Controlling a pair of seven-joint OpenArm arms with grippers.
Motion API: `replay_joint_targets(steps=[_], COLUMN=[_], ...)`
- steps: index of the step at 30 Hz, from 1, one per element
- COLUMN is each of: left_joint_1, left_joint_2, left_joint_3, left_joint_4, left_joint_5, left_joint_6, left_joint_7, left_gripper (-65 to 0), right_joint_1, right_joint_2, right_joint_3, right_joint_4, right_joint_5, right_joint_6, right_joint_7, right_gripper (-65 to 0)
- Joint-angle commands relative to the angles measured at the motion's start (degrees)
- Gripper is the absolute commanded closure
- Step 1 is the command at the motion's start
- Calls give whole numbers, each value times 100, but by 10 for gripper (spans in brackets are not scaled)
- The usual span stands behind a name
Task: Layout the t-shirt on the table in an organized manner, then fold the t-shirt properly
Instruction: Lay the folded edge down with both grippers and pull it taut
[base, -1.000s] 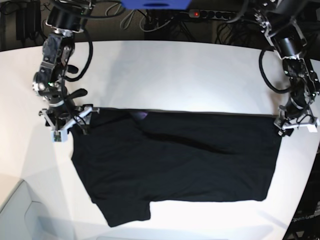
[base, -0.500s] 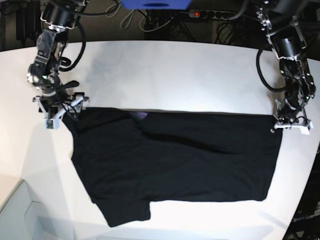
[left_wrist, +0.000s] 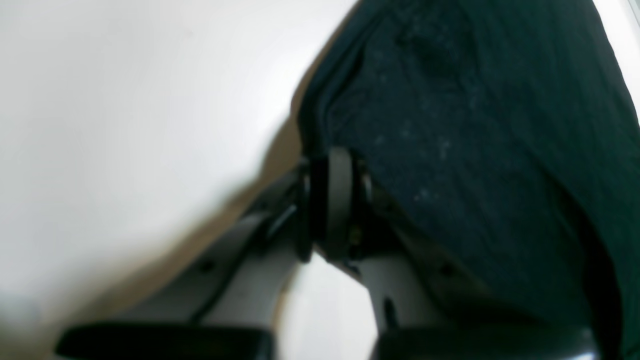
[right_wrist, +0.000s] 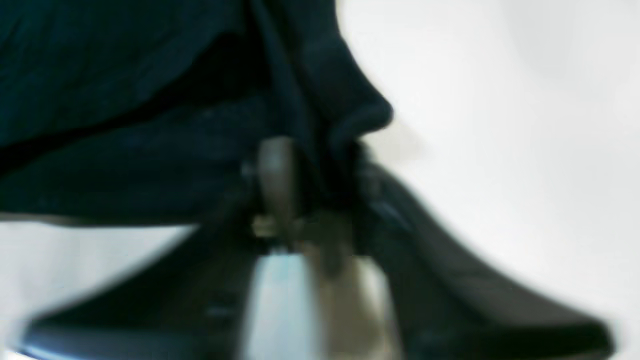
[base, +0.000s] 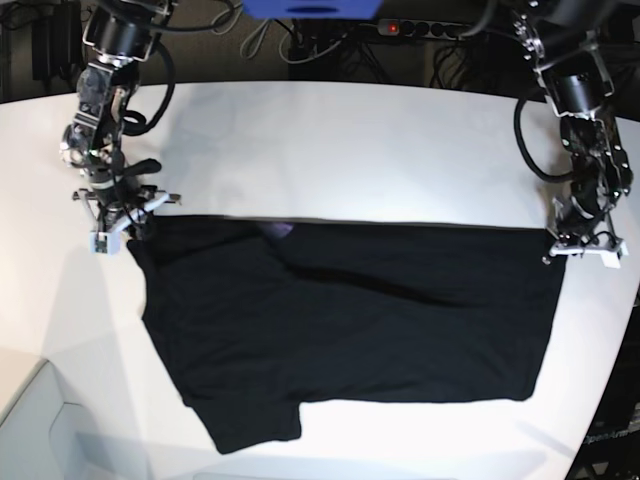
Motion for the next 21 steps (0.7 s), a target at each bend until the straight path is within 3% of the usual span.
replay_joint_targets(steps=[1,6,13,19,21], left_joint_1=[-75,83,540,145,-128], left_joint_2=[-108,-90,-72,-64,-64], left_joint_3=[-16,-42,-78,-78,-78], left_joint_4=[142,423,1988,2401,2366], left_joint_5=[-21,-82,-82,-91,-91], left_joint_6=[-17,-17,-17,-17,-17], left_joint_7=[-57,277,1050,1376,1578], left_gripper=[0,0,0,0,0], right_joint_1=[-19,-599,-1258,-766,-379], right_joint_2=[47,38,47,319,372], right_joint_3=[7,7,-2,-37,-37], right_joint_4=[123,870,2250,2479,2479], right_joint_5=[-54,-45,-54,-89,-98], right_joint_6=[19,28,28,28,19], right_joint_7=[-98,-72,-107,-186,-669], right_gripper=[0,0,0,0,0])
